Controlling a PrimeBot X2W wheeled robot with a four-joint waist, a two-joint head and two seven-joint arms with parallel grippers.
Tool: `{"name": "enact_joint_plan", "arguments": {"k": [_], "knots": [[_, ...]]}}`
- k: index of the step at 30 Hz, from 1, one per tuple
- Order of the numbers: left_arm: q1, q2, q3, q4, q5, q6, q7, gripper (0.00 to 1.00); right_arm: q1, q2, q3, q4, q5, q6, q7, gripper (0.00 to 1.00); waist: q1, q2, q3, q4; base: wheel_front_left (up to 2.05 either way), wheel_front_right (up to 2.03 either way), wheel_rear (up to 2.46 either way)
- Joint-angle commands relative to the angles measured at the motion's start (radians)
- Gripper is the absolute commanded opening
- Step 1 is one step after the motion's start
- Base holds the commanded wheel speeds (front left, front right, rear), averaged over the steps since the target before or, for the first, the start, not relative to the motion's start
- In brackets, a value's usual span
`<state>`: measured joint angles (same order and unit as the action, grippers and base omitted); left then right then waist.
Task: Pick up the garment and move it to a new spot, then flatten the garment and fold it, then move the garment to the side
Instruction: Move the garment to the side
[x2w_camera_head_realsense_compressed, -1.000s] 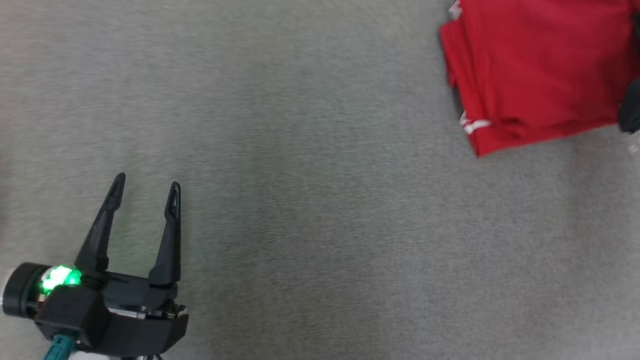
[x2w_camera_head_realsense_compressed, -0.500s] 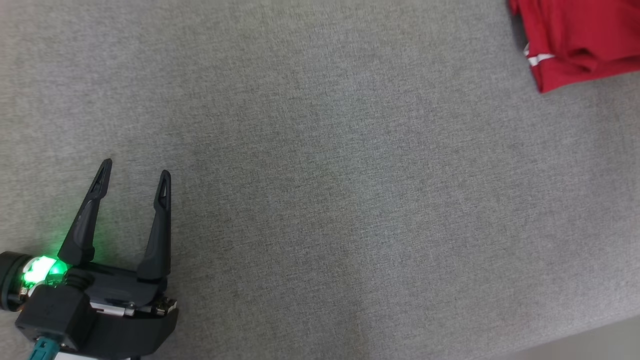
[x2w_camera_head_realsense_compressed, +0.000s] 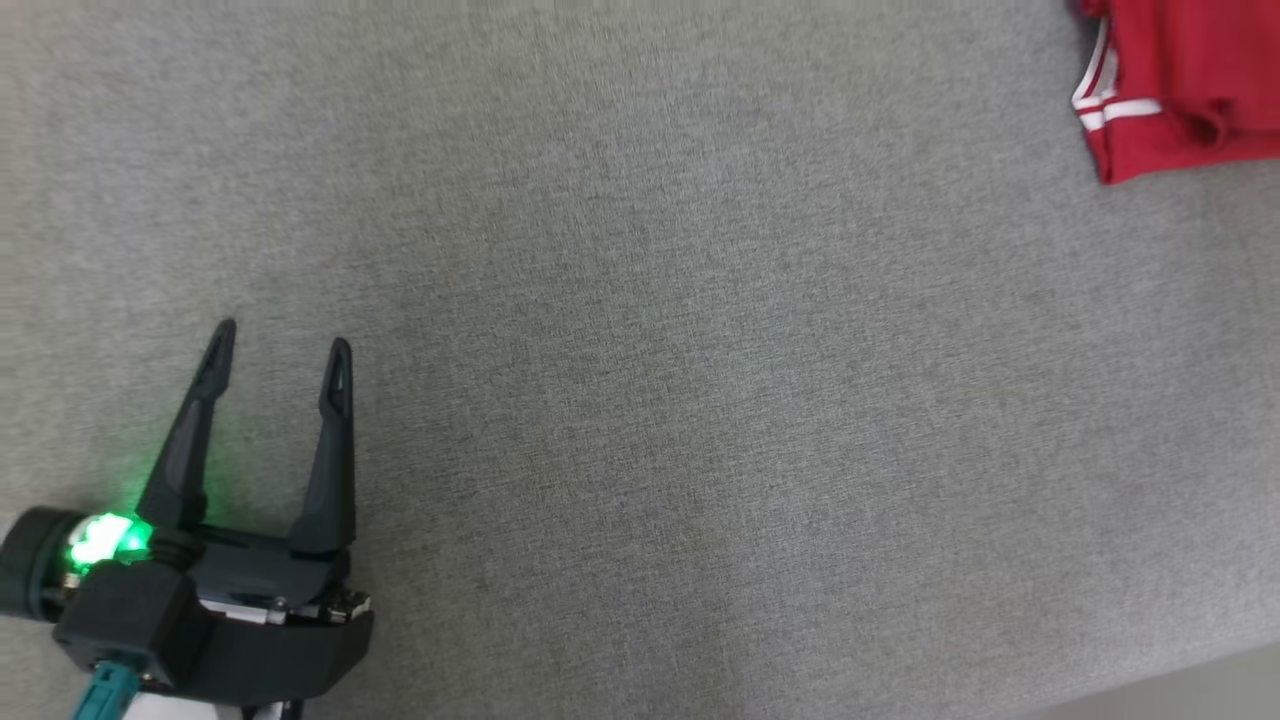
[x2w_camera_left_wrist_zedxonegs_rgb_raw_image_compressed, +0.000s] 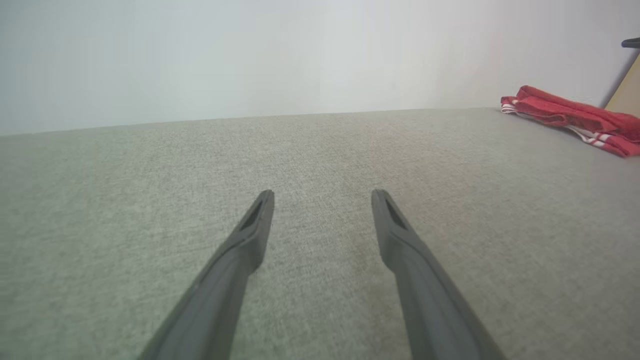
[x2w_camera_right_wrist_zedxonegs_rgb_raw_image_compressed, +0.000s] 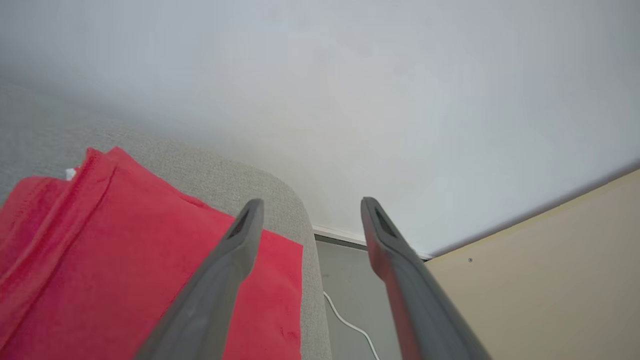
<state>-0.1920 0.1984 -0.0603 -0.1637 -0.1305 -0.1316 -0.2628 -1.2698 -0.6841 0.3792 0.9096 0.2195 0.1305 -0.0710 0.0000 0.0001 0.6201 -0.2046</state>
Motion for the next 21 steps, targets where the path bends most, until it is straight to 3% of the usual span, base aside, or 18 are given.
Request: {"name": "enact_joint_plan", "arguments": {"k": [1, 12, 21], "knots": [[0.011, -0.010, 0.005, 0.011, -0.010, 0.002, -0.003, 1.00, 0.013, 0.013, -0.007, -0.004, -0.013, 0.000, -0.023, 1.00, 0.0000, -0.0001, -0.047, 0.017, 0.00, 0.00, 0.00], [0.108, -0.075, 0.056, 0.077, -0.025, 0.003, -0.003, 1.00, 0.157, 0.140, -0.030, -0.125, 0.009, 0.000, -0.171, 1.00, 0.0000, -0.0001, -0.277, 0.096, 0.00, 0.00, 0.00], [0.197, -0.099, 0.103, 0.134, -0.041, 0.003, -0.003, 1.00, 0.484, 0.266, -0.113, -0.313, 0.021, 0.000, -0.194, 1.00, 0.0000, -0.0001, -0.440, 0.197, 0.00, 0.00, 0.00]]}}
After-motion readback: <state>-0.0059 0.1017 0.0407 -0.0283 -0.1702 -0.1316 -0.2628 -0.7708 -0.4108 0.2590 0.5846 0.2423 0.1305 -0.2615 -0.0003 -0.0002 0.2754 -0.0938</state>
